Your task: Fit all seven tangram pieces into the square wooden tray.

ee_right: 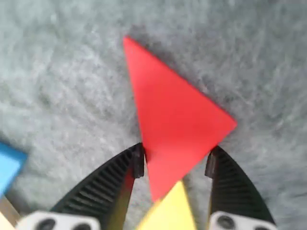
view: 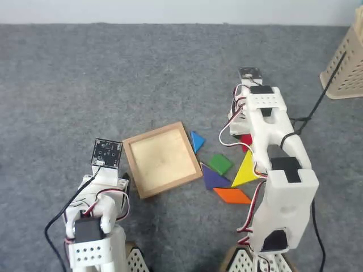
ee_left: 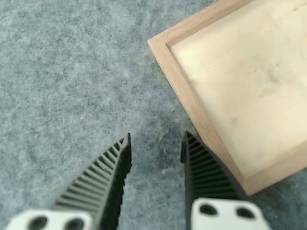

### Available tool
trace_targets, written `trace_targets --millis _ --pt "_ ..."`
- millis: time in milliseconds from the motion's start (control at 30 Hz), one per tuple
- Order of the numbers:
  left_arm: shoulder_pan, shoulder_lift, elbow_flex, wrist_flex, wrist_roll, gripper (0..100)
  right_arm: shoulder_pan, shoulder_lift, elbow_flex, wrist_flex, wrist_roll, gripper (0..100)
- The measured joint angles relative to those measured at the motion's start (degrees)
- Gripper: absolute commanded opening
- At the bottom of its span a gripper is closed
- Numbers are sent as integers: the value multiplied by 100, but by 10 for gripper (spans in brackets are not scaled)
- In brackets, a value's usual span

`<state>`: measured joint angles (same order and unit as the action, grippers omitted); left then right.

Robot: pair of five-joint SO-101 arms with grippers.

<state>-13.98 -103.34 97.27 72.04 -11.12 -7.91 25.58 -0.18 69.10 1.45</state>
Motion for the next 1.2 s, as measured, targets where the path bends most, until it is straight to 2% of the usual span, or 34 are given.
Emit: trace_targets --millis 133,300,500,767,967,1200 --pt "0 0 0 0 0 168 18 0 -422 475 563 325" --pt "0 0 0 0 0 168 18 35 -932 765 1011 327" --pt "0 0 0 0 0 168 9 985 -1433 774 1371 328" --pt "0 0 0 0 0 168 9 1415 -1697 818 1415 320" --pt "0 0 0 0 0 168 35 1415 -1714 826 1415 226" --pt "0 0 0 0 0 168 53 1415 -1776 879 1354 228"
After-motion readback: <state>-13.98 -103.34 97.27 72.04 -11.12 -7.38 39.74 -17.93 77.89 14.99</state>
